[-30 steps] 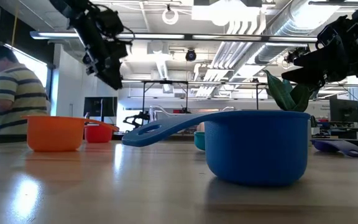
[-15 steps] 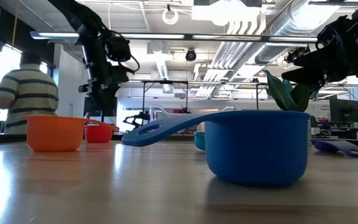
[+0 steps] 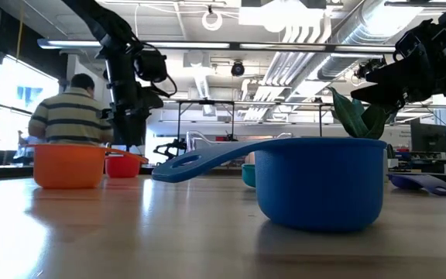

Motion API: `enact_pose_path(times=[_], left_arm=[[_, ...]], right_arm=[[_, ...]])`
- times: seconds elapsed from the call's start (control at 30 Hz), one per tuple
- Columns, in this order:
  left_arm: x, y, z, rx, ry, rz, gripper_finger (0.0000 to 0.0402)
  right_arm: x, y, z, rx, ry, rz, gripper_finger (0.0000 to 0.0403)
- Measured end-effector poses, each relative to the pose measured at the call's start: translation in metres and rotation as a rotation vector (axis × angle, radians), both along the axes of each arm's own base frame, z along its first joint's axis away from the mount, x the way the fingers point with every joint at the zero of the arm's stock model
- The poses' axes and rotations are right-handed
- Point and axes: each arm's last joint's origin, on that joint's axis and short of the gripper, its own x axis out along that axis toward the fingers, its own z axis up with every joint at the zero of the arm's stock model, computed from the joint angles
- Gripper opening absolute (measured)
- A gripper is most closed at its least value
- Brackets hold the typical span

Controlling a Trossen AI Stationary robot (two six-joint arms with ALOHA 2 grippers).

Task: Nest measuring cups in basket
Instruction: Stack the red measuring cup on top of the orange measuring cup

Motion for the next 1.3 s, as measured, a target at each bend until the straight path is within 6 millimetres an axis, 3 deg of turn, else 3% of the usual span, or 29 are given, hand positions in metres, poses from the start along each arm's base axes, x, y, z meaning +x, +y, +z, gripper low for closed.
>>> enact_pose_path(times=[0.27, 0.53, 0.83, 0.93, 1.13, 1.3], left_arm=[[0.001, 0.000, -0.002, -0.007, 0.003, 0.024, 0.0127], [0.008, 0.003, -0.027, -0.083, 0.065, 0.024, 0.0127], [0.010, 0.006, -0.038, -0.073, 0.120, 0.021, 0.0124], [0.011, 0.004, -0.040, -0.078, 0.127, -0.001, 0.0102], [0.016, -0.001, -0.040, -0.070, 0.135, -0.069, 0.0016], [0.019, -0.009, -0.037, -0.072, 0.149, -0.094, 0.0012]], right_arm=[[0.000, 0.000, 0.000, 0.000, 0.000, 0.000, 0.0288], [0.000, 0.000, 0.000, 0.000, 0.000, -0.001, 0.0288], [0.000, 0.000, 0.000, 0.000, 0.000, 0.000, 0.0288], [0.000, 0.000, 0.000, 0.000, 0.000, 0.000, 0.0288], [0.000, 0.000, 0.000, 0.000, 0.000, 0.000, 0.0288], [0.000, 0.000, 0.000, 0.000, 0.000, 0.000, 0.0288]])
